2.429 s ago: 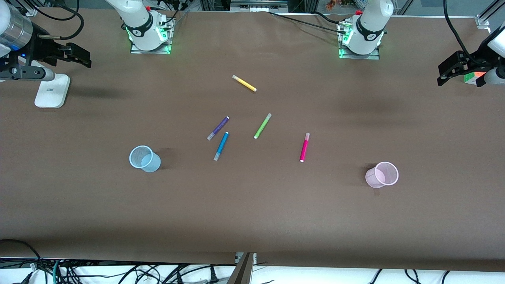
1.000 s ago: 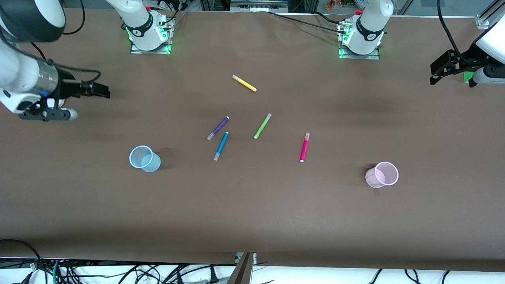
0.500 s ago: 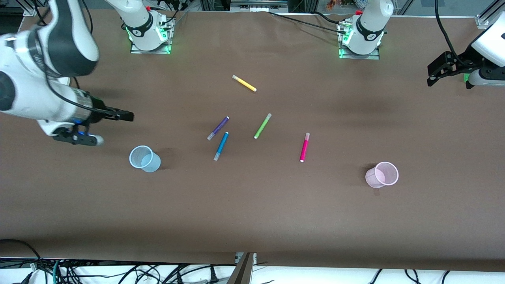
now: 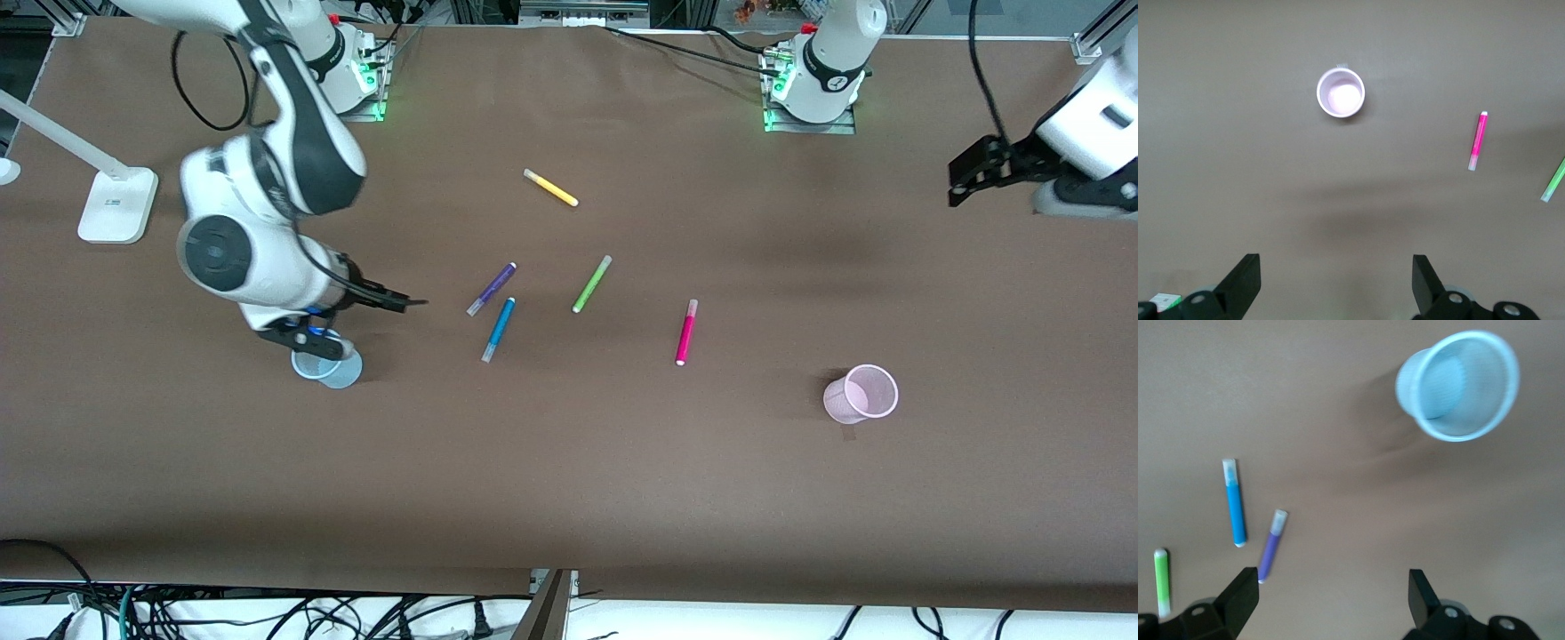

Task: Place pink and blue markers in matching cups
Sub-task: 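Grasp the blue marker with the right gripper while the left gripper grasps the pink marker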

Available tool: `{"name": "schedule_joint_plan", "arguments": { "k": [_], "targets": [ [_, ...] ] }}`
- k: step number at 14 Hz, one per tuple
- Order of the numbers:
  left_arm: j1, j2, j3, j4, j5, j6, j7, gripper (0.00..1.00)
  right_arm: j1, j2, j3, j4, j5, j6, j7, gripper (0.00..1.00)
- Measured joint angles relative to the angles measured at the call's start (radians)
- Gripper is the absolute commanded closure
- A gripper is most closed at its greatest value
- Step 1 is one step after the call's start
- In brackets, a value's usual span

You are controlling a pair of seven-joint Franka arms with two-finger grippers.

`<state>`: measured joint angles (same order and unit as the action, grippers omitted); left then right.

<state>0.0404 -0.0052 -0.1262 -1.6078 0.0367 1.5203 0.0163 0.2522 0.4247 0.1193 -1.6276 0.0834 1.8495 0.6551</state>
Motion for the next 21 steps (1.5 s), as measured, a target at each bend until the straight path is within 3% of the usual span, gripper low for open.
{"name": "schedule_joint_plan", "arguments": {
  "k": [5, 7, 12, 17, 21],
  "targets": [
    [-0.024, 0.215, -0.103, -0.011, 0.000, 0.032, -0.005, 0.00, 0.078, 0.118, 0.000, 0.001, 0.000, 0.172, 0.093, 0.01],
    [-0.048, 0.306, -0.140, -0.014, 0.000, 0.126, -0.009, 0.00, 0.102, 0.161, 0.000, 0.001, 0.000, 0.220, 0.097, 0.01],
    [-0.166, 0.476, -0.148, -0.031, 0.003, 0.371, -0.070, 0.00, 0.169, 0.257, 0.001, 0.016, 0.000, 0.318, 0.135, 0.02],
    [-0.232, 0.533, -0.150, -0.248, 0.027, 0.722, -0.161, 0.00, 0.185, 0.327, 0.000, 0.072, 0.000, 0.335, 0.137, 0.02],
    [-0.257, 0.549, -0.151, -0.303, 0.115, 0.789, -0.228, 0.00, 0.195, 0.359, 0.000, 0.075, 0.000, 0.392, 0.138, 0.03]
  ]
}}
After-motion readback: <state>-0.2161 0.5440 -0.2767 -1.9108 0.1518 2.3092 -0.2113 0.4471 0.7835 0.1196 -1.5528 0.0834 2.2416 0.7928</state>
